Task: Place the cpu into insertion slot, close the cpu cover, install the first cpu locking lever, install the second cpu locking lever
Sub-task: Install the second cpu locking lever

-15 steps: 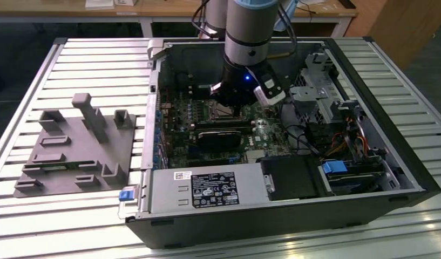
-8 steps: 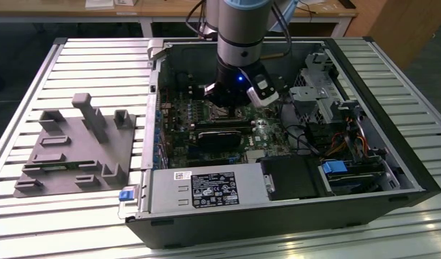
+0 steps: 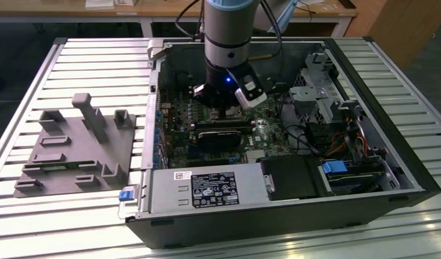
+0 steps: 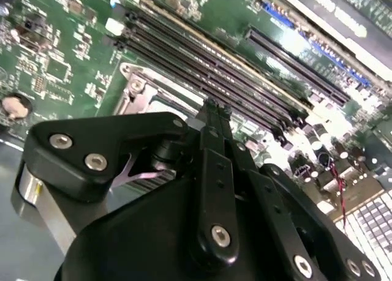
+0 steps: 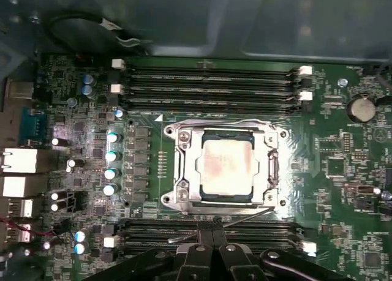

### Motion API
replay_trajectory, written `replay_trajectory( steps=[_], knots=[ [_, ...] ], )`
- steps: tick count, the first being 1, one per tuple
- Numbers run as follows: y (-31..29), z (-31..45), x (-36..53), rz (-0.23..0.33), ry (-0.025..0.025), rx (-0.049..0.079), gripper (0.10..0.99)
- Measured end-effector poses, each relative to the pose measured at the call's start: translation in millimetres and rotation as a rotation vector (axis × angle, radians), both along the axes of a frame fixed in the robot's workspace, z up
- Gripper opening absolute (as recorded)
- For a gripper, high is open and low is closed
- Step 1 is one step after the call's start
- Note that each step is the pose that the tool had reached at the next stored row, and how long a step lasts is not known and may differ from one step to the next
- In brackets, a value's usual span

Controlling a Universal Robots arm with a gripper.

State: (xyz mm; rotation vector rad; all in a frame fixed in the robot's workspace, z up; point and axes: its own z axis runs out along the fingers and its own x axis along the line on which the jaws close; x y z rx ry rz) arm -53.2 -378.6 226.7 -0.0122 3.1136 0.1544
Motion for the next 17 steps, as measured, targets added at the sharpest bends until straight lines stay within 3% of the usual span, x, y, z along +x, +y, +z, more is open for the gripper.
replay_trajectory(
  steps=[10, 17],
  knots=[
    [-0.3, -13.3, -5.9, 0.0, 0.0, 0.001, 0.122],
    [-8.8, -14.5, -10.6, 0.0, 0.0, 0.033, 0.122]
  ],
)
